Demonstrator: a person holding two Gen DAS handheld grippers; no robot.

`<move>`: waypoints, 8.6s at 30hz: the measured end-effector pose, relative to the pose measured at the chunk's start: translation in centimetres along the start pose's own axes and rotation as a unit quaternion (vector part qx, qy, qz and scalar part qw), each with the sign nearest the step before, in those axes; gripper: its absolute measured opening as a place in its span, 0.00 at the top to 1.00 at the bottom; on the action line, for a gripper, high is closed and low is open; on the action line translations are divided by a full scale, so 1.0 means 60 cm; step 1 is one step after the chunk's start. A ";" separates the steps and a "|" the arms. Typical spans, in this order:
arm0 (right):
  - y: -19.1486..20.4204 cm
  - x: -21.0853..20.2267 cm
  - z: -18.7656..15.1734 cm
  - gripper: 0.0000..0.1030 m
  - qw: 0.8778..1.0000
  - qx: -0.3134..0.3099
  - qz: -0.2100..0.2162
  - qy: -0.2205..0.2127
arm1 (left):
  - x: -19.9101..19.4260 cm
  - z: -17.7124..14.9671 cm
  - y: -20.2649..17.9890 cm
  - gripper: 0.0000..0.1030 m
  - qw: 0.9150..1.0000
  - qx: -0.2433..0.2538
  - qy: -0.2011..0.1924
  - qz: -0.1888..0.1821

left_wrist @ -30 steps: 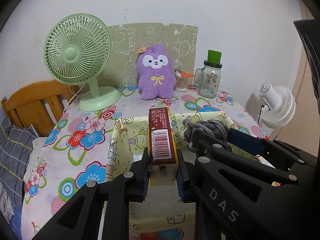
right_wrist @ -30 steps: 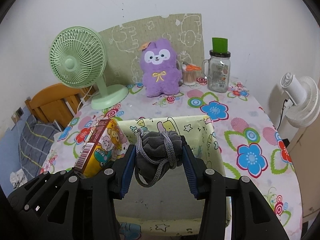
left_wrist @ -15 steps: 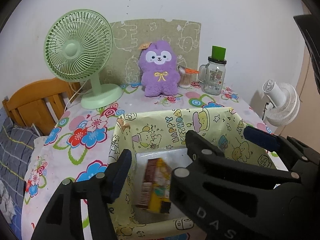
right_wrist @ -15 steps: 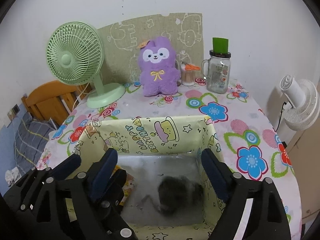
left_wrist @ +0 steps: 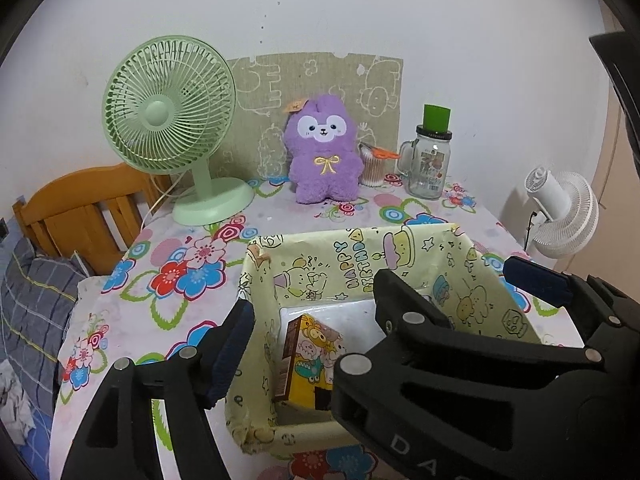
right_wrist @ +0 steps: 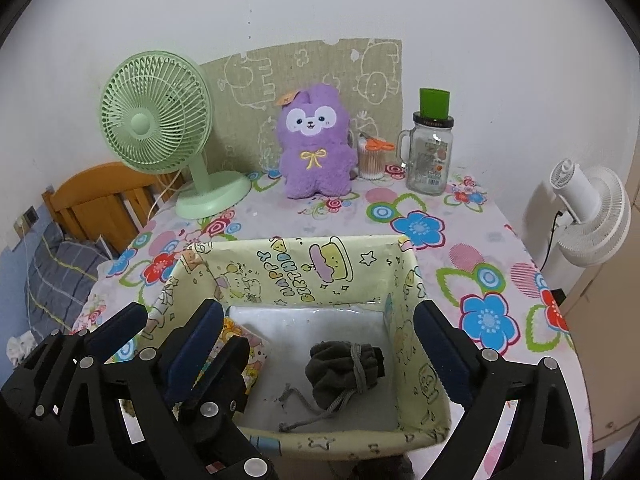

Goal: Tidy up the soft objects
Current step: 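Open the left tool over the basket while the right tool releases the grey pouch inside, then withdraw both open tools from the basket back toward the pile, then close the right tool on the black plastic-wrapped bundle, then close the left tool on the green-and-white tissue pack beside the right tool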

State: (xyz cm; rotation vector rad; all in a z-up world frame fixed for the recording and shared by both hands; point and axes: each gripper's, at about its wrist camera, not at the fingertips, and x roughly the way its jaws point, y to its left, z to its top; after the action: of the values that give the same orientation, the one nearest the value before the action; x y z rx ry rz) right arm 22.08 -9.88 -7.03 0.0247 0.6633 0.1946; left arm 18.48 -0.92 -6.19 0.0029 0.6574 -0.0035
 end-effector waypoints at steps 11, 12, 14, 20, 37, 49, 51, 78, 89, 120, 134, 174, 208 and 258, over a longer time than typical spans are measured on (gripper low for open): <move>0.000 -0.056 -0.008 0.04 1.000 0.003 -0.014 -0.020 | -0.049 -0.006 -0.011 0.24 1.000 0.002 -0.020 -0.003; 0.001 -0.061 -0.008 0.04 1.000 0.003 -0.016 -0.021 | -0.052 -0.006 -0.012 0.24 1.000 0.003 -0.022 -0.003; 0.001 -0.072 -0.010 0.04 1.000 0.003 -0.017 -0.026 | -0.061 -0.008 -0.013 0.24 1.000 0.003 -0.026 -0.005; 0.003 -0.100 -0.018 0.04 0.999 0.002 -0.019 -0.036 | -0.086 -0.014 -0.017 0.23 0.999 0.004 -0.036 -0.006; 0.010 -0.175 -0.047 0.04 0.998 -0.016 -0.025 -0.056 | -0.148 -0.042 -0.026 0.22 0.999 0.001 -0.051 -0.015; 0.009 -0.216 -0.071 0.04 0.997 -0.018 -0.034 -0.072 | -0.181 -0.061 -0.034 0.20 0.998 0.003 -0.061 -0.022; 0.009 -0.220 -0.073 0.04 0.997 -0.018 -0.031 -0.075 | -0.187 -0.064 -0.034 0.19 0.998 0.003 -0.063 -0.023; -0.003 -0.239 -0.141 0.04 0.997 -0.022 -0.029 -0.066 | -0.204 -0.129 -0.055 0.18 0.998 0.004 -0.050 -0.034; -0.015 -0.220 -0.174 0.05 0.998 -0.016 -0.024 -0.051 | -0.187 -0.161 -0.065 0.19 0.999 0.008 -0.036 -0.038; -0.076 -0.134 -0.218 0.13 0.999 0.033 -0.033 0.028 | -0.103 -0.197 -0.103 0.22 0.996 0.025 0.029 -0.075; -0.122 -0.141 -0.229 0.13 0.997 0.055 -0.049 0.031 | -0.093 -0.191 -0.154 0.22 0.993 0.062 0.035 -0.098; -0.142 -0.044 -0.222 0.38 0.995 0.068 -0.009 0.078 | -0.023 -0.191 -0.147 0.48 0.993 0.055 0.065 -0.076; -0.167 -0.107 -0.246 0.63 0.994 0.080 -0.056 0.046 | -0.043 -0.208 -0.187 0.14 0.990 0.094 0.053 -0.088; -0.192 -0.112 -0.264 0.63 0.991 0.100 -0.074 0.051 | -0.045 -0.228 -0.207 0.45 0.987 0.130 0.046 -0.086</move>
State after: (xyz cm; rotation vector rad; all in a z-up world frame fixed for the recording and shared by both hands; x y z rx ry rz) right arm 9.18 -23.07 -16.41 0.1595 0.7814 -0.0146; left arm 7.93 -13.30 -15.42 0.1997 0.7447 -0.2564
